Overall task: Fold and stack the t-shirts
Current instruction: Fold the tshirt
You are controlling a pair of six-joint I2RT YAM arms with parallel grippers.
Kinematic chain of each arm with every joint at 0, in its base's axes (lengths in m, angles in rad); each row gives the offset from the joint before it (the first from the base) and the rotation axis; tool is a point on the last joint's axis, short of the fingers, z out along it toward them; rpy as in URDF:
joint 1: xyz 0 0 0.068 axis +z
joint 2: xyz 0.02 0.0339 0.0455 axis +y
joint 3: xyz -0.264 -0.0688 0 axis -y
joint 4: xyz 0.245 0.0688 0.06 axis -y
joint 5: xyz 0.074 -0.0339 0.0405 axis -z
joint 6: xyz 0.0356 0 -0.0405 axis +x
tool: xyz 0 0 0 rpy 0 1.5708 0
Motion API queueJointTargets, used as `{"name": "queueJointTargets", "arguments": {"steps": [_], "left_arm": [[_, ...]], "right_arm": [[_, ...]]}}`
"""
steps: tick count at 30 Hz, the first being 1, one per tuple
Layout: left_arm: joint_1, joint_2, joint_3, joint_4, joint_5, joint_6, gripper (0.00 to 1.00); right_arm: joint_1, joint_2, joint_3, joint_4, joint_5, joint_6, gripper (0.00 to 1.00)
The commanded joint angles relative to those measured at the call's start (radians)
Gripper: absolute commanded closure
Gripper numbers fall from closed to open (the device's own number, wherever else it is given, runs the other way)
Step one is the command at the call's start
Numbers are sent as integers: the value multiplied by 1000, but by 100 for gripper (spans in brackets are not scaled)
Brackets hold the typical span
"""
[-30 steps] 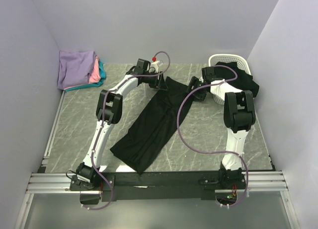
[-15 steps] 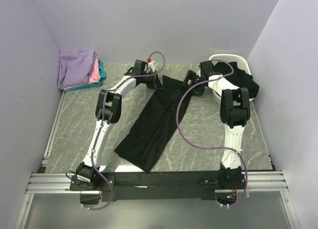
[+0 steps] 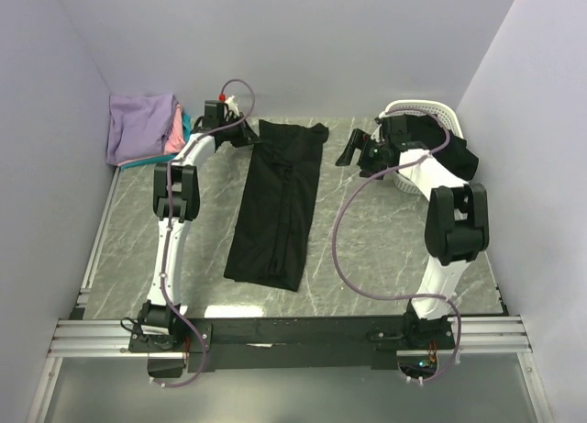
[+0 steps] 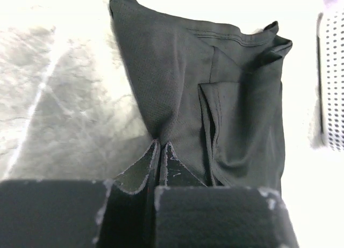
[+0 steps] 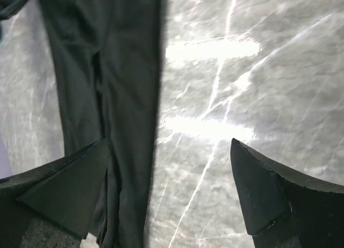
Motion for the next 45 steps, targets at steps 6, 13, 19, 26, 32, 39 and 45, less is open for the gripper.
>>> {"name": "queueJointTargets", "arguments": {"steps": [6, 13, 19, 26, 32, 39, 45], "left_arm": [[-23, -328, -292, 41, -204, 17, 1], [-49, -819, -994, 138, -353, -22, 1], [-116, -1193, -1439, 161, -449, -130, 1], [-247, -1414, -1661, 97, -527, -215, 1], [-287, -1520, -1799, 71, -545, -276, 1], [-325, -1601, -1881, 52, -558, -331, 1], [-366, -1631, -1952, 92, -539, -377, 1]], "right_arm": [[113, -150, -194, -18, -53, -34, 0], [237, -311, -445, 27, -49, 12, 1], [323, -474, -656, 83, -66, 115, 3], [467, -563, -769, 148, -25, 207, 4], [590, -502, -762, 188, 49, 287, 9], [699, -414, -726, 211, 102, 370, 16], [747, -321, -707, 274, 93, 405, 32]]}}
